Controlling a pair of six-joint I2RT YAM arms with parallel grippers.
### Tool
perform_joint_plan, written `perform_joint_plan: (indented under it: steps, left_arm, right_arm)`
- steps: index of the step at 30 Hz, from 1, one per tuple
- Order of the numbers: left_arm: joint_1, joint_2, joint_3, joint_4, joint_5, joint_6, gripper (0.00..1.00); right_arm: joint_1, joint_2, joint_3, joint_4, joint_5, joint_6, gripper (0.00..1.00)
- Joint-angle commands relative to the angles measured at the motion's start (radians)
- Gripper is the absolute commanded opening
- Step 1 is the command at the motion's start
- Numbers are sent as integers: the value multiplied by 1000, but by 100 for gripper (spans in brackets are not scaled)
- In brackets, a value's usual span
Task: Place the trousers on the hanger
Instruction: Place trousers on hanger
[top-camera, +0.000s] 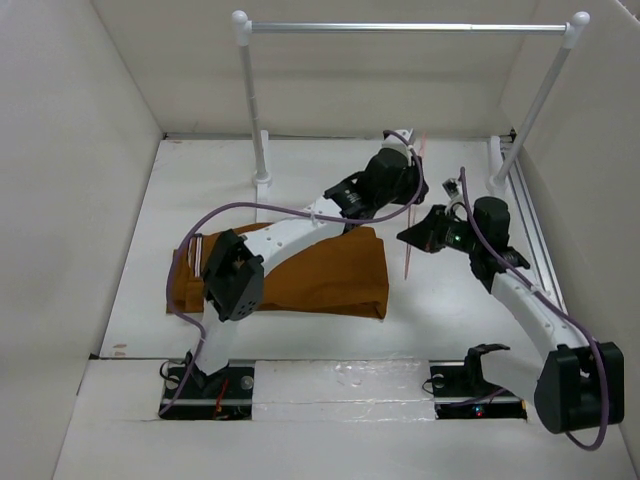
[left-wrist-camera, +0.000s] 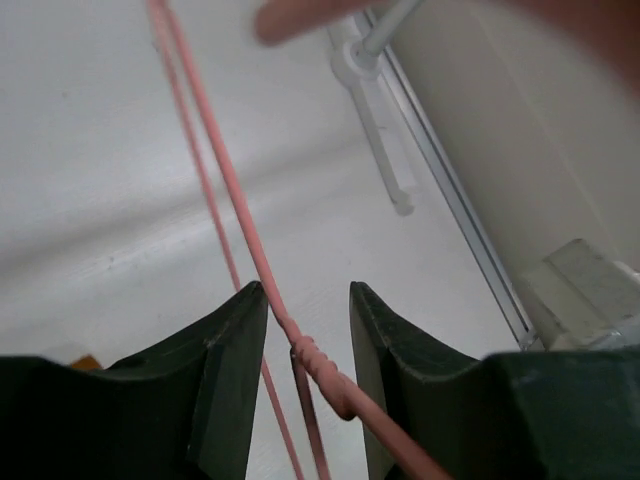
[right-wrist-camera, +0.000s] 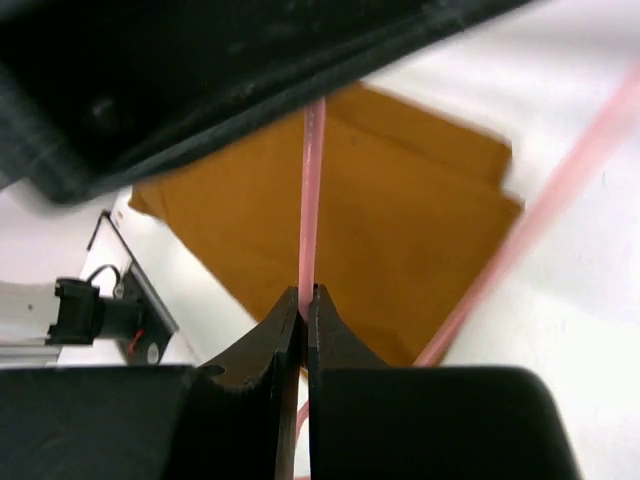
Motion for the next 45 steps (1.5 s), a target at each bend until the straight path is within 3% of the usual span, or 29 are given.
perform_joint_plan:
  steps: [1, 3, 4, 7, 8, 12, 13, 16, 21, 25, 29, 31, 37, 38, 39, 41, 43, 45]
  left_arm:
    - [6, -82, -140, 111, -5, -58, 0]
    - [6, -133, -223, 157, 27, -100, 0]
    - [6, -182, -326, 175, 36, -122, 0]
    - [6, -301, -572, 379, 114, -223, 0]
    - [-3, -326, -621, 416, 122, -251, 0]
    - [-39, -418, -765, 543, 164, -322, 0]
    - [-39, -446, -818, 609, 156, -329, 0]
    - [-54, -462, -920, 718, 136, -375, 0]
    - [-94, -411, -1037, 951, 142, -525, 0]
    - [-155, -359, -1040, 901, -3, -535, 0]
    - [-177, -325, -1074, 880, -129, -602, 0]
    - [-188, -313, -1068, 814, -166, -618, 0]
    - [-200, -302, -1060, 725, -266, -630, 0]
    - [-200, -300, -1057, 712, -280, -630, 0]
    - [-200, -299, -1054, 693, -284, -625, 0]
    - [-200, -297, -1051, 683, -287, -622, 0]
    - [-200, -287, -1035, 650, -289, -615, 0]
    - [-200, -273, -1023, 625, -289, -607, 0]
  right_arm:
    - [27, -119, -41, -112, 55, -39, 0]
    - [38, -162, -62, -190, 77, -41, 4]
    - [38, -191, -63, -235, 92, -51, 30]
    - [47, -303, -2, -480, 199, -137, 58]
    - [47, -363, 20, -539, 227, -157, 59]
    - [35, -431, 80, -660, 261, -213, 50]
    - [35, -426, 77, -656, 250, -216, 36]
    - [44, -373, 48, -581, 219, -237, 9]
    - [69, -265, 49, -467, 251, -320, 3]
    - [60, -115, 43, -400, 170, -413, 0]
    - [50, -67, -12, -317, 198, -463, 0]
    - [50, -35, -61, -167, 166, -453, 0]
    - [63, 215, -89, 2, 94, -476, 2]
    - [76, 235, -86, 16, 83, -476, 6]
    - [90, 278, -73, 19, 118, -475, 24]
    - [90, 290, -75, 42, 118, -473, 27]
    - [90, 330, -75, 58, 124, -461, 38]
    - [90, 374, -75, 102, 89, -457, 38]
